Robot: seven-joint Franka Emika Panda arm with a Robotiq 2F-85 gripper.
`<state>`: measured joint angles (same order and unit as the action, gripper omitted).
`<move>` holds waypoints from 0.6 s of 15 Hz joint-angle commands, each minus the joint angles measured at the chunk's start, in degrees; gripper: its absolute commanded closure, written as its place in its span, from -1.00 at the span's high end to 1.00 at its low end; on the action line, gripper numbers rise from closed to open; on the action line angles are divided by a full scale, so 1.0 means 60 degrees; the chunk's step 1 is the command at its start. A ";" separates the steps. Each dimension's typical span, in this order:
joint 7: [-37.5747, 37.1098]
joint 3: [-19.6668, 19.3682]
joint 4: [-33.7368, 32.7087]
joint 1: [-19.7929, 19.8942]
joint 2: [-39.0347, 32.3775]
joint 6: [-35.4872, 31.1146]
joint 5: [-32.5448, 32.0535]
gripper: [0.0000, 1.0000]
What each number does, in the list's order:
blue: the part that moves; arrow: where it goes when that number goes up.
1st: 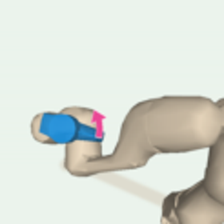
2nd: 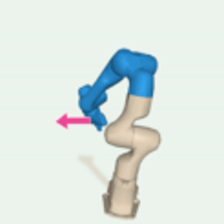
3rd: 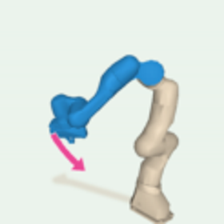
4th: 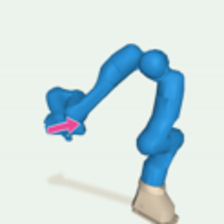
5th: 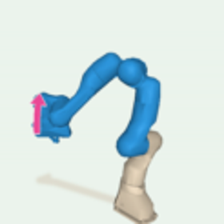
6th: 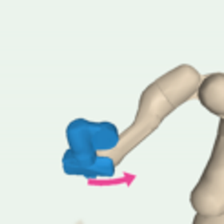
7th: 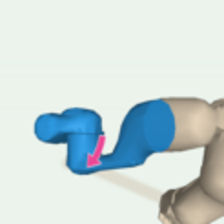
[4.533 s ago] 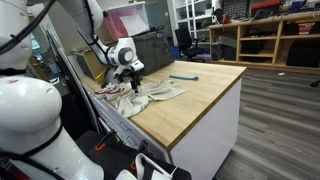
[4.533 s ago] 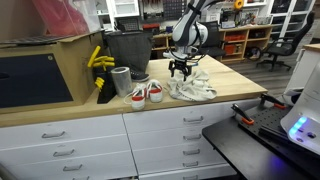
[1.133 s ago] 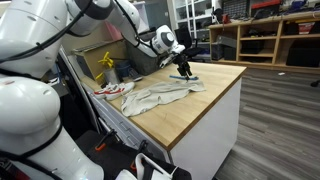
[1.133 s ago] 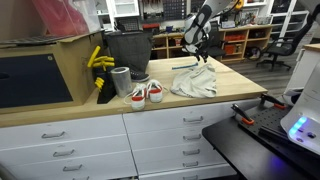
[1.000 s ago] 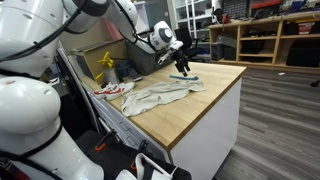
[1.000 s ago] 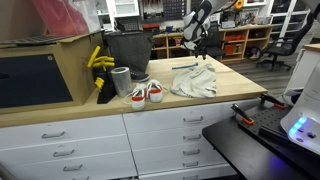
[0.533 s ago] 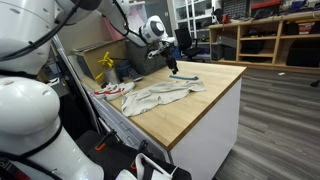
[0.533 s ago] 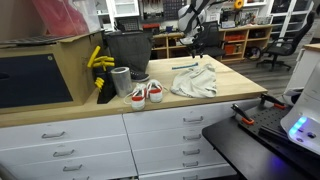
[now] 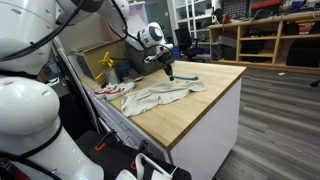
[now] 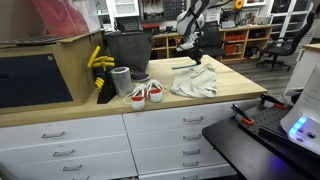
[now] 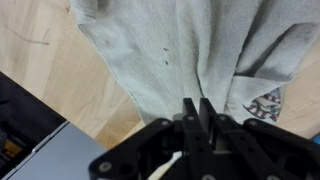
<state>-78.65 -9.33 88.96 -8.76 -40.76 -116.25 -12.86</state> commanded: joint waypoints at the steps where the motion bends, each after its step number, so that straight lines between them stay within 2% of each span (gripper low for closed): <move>1: -0.0169 0.0039 0.0299 -0.0028 -0.0036 -0.0512 -0.0052 -1.00; 9: -0.0482 -0.0105 0.0534 -0.0358 -0.0510 -0.1981 -0.0153 -1.00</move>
<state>-79.48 -9.29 90.83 -9.93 -43.84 -124.57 -12.99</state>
